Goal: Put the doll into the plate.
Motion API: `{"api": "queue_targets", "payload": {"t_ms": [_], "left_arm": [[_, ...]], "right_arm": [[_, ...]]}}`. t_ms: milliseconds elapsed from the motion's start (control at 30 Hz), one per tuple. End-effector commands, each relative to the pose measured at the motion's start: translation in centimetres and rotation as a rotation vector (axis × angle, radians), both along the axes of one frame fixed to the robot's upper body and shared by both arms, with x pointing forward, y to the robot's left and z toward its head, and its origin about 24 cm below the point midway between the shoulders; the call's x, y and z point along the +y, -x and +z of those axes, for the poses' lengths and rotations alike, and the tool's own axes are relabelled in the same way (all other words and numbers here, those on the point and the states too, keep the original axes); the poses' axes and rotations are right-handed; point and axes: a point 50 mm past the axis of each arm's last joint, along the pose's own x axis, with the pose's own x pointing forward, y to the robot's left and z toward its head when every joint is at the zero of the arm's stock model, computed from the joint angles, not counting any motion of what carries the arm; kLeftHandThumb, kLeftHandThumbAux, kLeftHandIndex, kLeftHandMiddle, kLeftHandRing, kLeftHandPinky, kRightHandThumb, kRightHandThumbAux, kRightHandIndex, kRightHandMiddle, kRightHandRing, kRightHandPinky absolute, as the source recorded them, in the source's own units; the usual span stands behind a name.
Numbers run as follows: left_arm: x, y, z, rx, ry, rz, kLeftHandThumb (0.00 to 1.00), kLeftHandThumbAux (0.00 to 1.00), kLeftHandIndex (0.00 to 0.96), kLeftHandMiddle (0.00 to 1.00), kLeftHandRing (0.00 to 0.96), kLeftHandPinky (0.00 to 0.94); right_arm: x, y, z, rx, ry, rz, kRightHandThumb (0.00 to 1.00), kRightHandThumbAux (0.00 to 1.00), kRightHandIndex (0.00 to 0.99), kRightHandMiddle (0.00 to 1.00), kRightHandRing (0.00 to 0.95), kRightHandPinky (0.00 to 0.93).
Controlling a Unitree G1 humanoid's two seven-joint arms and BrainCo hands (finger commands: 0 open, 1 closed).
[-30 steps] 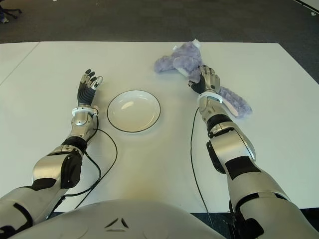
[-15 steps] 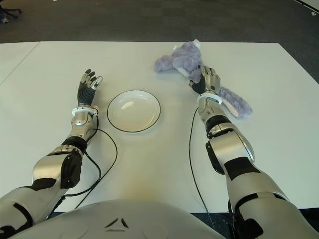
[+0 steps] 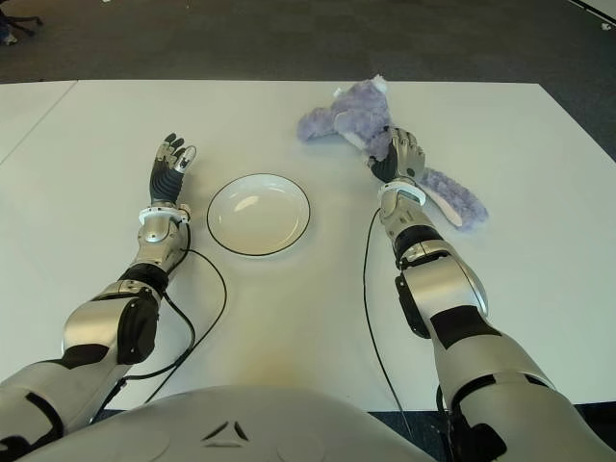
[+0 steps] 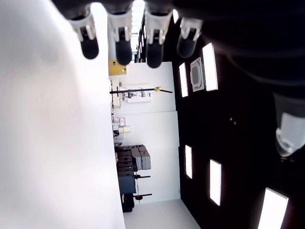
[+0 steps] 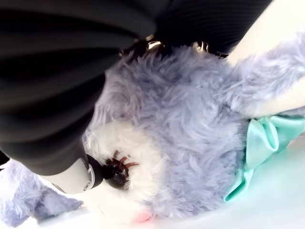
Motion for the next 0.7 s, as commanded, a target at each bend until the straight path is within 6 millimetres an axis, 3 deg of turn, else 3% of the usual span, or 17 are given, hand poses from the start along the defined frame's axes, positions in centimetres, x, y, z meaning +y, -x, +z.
{"api": "queue_targets", "payload": {"t_ms": [33,100,500,533,700], "left_arm": [[-1.0,8.5,-9.4,0.444,0.084,0.005,0.000,0.442,0.013,0.109,0.087,0.037],[-1.0,8.6,-9.5,0.444,0.086,0.007,0.000,0.442,0.015,0.111,0.090,0.045],[-1.0,8.6,-9.4,0.441,0.080,0.007,0.000,0.434,0.013,0.112,0.089,0.039],[-1.0,8.6,-9.4,0.441,0.080,0.007,0.000,0.433,0.013,0.114,0.091,0.045],[-1.1,8.5,-9.4,0.441,0.082,0.009,0.000,0.435,0.013,0.112,0.090,0.042]], "right_arm": [[-0.2,3.1,-5.3,0.230,-0.111,-0.027,0.712,0.712,0.439,0.685,0.669,0.644],[-0.2,3.1,-5.3,0.221,-0.117,-0.024,0.713,0.712,0.441,0.742,0.735,0.716],[-0.2,2.4,-4.2,0.155,-0.199,-0.066,0.721,0.714,0.440,0.797,0.760,0.603],[-0.2,2.4,-4.2,0.152,-0.213,-0.070,0.721,0.713,0.440,0.804,0.769,0.663],[-0.4,2.2,-3.9,0.129,-0.261,-0.089,0.721,0.712,0.441,0.810,0.782,0.759]]}}
